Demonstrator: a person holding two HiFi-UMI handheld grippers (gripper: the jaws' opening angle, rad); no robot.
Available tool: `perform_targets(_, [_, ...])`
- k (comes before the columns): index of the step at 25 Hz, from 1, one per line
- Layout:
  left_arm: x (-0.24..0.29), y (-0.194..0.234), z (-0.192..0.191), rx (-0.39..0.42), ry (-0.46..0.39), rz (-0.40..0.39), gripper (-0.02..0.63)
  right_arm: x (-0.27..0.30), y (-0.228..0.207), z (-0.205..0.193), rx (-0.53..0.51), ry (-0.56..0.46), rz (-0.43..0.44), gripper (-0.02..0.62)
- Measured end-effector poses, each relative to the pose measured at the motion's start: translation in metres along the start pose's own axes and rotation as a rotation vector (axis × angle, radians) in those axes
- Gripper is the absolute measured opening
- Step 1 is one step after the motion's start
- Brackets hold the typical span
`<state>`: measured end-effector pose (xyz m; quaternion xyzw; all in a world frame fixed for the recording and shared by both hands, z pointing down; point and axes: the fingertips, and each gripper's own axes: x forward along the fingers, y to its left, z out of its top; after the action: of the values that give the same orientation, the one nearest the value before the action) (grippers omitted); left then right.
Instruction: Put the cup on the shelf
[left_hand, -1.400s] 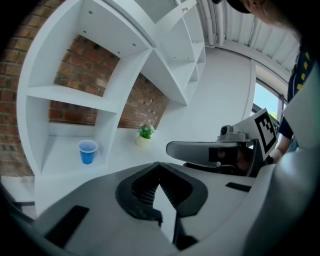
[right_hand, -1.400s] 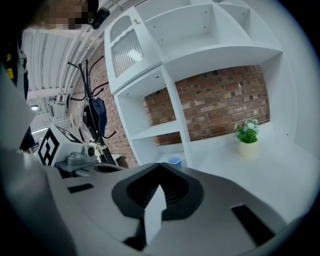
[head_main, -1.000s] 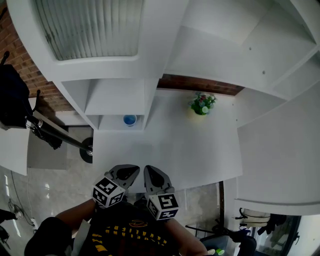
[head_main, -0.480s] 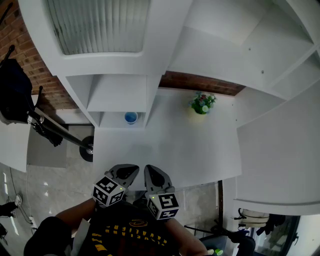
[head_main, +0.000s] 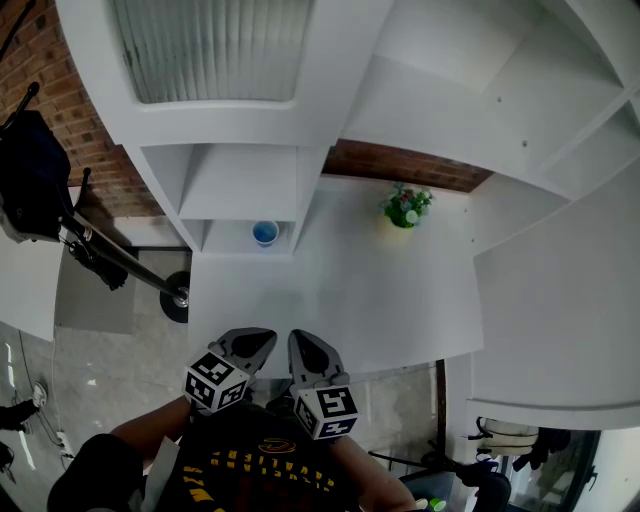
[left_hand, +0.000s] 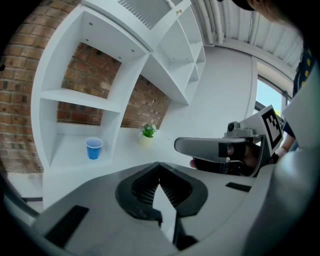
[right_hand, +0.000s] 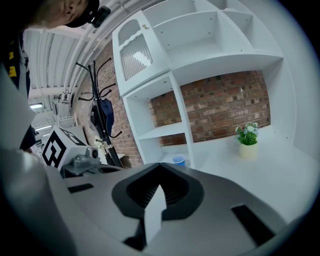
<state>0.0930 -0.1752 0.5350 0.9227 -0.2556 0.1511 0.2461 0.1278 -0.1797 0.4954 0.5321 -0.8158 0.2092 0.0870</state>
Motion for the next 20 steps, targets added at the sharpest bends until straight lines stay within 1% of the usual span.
perform_targets(20, [0.002, 0.010, -0.010, -0.029, 0.032, 0.006, 0.002, 0.005, 0.001, -0.010, 0.016, 0.032, -0.003, -0.006])
